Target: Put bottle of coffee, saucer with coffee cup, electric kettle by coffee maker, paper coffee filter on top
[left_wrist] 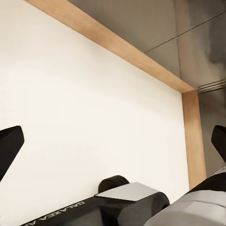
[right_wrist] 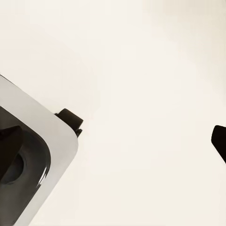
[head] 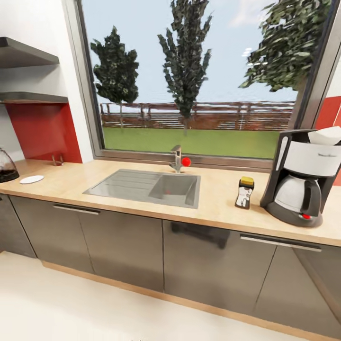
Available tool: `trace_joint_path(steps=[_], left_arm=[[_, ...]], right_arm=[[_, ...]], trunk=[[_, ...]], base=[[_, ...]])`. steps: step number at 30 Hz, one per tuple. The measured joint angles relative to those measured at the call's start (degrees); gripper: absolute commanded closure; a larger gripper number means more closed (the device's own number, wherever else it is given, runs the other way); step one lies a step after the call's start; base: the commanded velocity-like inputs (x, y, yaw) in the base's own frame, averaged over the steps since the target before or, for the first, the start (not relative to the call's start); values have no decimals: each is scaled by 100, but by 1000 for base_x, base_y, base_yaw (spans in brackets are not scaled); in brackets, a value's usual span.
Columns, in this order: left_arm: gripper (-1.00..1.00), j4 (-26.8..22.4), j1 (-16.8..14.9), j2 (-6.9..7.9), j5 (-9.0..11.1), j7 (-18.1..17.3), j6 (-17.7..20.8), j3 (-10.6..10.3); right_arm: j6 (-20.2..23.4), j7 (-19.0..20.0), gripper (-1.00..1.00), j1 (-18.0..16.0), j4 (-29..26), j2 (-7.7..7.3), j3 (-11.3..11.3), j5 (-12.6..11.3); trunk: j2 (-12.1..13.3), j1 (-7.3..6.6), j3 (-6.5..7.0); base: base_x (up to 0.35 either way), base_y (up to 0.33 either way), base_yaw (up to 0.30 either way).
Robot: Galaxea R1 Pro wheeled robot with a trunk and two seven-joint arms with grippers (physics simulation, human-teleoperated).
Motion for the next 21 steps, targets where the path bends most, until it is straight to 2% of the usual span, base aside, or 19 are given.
trace_joint_path(steps=[6,21], left_arm=[[-100,1,0,0,0,0,0,7],[-100,-1,0,0,0,0,0,9]], right_arm=[[0,10,-100,0,0,0,0,0],[0,-2,-100,0,0,0,0,9]], trunk=[[0,-2,0],[0,0,0]], base=[[130,102,104],[18,13,257]])
